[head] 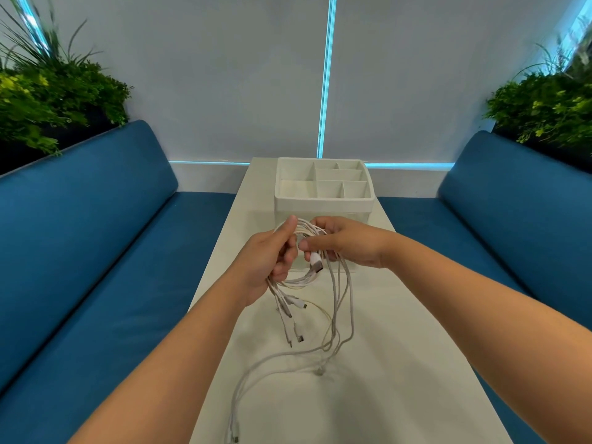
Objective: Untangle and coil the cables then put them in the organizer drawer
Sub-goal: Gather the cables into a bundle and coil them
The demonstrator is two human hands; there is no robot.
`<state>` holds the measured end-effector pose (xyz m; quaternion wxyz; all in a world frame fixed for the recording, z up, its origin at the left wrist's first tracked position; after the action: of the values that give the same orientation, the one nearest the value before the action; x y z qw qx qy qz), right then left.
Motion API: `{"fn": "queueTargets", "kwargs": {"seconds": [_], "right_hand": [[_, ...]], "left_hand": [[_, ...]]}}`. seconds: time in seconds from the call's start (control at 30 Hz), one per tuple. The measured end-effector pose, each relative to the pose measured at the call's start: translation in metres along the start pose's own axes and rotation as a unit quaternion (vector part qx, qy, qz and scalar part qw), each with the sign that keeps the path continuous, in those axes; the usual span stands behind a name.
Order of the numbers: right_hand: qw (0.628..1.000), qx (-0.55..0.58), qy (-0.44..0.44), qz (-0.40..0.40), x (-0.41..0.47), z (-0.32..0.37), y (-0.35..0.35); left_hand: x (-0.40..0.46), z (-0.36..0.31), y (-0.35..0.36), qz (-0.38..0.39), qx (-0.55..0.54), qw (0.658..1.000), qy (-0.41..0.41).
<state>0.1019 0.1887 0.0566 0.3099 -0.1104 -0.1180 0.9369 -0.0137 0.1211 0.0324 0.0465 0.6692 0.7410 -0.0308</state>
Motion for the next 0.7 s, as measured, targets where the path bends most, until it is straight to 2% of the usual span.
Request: {"fn": "queueTargets", "kwargs": {"seconds": [0.07,0.13,0.47,0.7], "right_hand": [[1.000,0.013,0.011,0.009,-0.0014,-0.0029,0.0002],[1.000,0.014,0.013,0.021,-0.0037,-0.0039,0.0021],[0.998,0.061,-0.002,0.005,-0.0050,-0.0007,0.0037],[0.997,0.078,0.003,0.003,-0.0030,-0.0038,0.0028]], "left_hand": [[-0.0008,0.0018,0.0024,0.050,-0.032,0.998,-0.020],[-0.0013,0.0029,0.0031,0.069,-0.026,0.997,-0.030],[0.0021,0.0014,-0.0006,0.023,-0.005,1.000,-0.003],[-0.0013,-0.0005,-0.0004,0.009,0.066,0.998,0.019]]}}
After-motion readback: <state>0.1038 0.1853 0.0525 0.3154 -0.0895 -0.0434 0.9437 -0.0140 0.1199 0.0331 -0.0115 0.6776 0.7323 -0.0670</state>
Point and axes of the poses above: each hand's wrist, its own x-axis towards the middle knuckle, its own y-axis out of the palm, z = x × y, the point moved 6 cm from there along x, towards the middle knuckle, and after that the axes turned 7 degrees about x, right-handed, at the moved point
